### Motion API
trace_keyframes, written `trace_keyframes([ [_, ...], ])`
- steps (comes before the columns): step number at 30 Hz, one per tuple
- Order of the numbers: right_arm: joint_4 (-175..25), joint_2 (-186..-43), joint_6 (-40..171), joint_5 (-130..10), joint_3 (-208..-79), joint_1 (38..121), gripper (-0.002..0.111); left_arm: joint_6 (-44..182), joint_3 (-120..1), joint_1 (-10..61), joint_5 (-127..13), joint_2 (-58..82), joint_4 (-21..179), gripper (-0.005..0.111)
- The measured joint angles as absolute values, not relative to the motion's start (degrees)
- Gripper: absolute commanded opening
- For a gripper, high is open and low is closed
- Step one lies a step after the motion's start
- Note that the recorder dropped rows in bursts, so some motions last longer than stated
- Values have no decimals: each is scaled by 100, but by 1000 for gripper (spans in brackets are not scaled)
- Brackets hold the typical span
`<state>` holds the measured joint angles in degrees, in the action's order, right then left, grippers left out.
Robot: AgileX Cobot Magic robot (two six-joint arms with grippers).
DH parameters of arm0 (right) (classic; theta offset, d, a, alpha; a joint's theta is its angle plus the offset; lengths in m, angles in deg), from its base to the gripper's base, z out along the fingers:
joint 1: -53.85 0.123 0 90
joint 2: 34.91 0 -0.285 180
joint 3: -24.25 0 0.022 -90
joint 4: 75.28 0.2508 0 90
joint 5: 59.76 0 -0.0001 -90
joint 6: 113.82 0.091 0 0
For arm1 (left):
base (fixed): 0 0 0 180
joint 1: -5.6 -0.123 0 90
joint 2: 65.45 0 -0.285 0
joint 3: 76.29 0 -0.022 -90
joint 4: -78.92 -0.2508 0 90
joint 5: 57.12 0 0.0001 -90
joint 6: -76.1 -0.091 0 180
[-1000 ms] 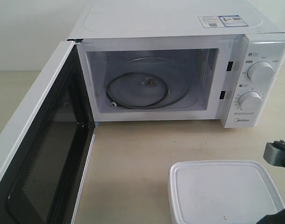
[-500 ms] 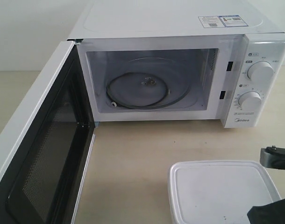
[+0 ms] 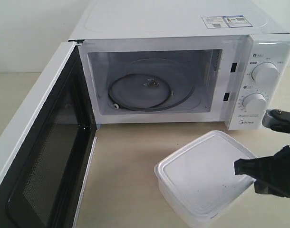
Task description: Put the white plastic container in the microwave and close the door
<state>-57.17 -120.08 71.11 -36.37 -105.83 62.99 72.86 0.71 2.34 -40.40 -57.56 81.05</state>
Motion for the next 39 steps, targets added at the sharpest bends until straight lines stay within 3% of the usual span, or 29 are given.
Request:
trace_keyframes([
  [12, -5717, -12021, 7376, -5404, -10592, 6299, 0, 7286, 71, 234, -4040, -5756, 8105, 4],
  [16, -5717, -11795, 7361, -4899, -10744, 6299, 0, 7286, 71, 234, -4040, -5756, 8105, 4],
  [26, -5099, -11013, 6656, -1970, -11449, 6273, 0, 7286, 71, 234, -4040, -5756, 8105, 4],
  [32, -2940, -11013, 4743, -1959, -10608, 6120, 1, 7286, 71, 234, -4040, -5756, 8105, 4],
  [36, -2213, -11013, 3964, -2027, -10355, 6120, 9, 7286, 71, 234, -4040, -5756, 8105, 4],
  [39, -2075, -11013, 3933, -2051, -10333, 6120, 22, 7286, 71, 234, -4040, -5756, 8105, 4],
])
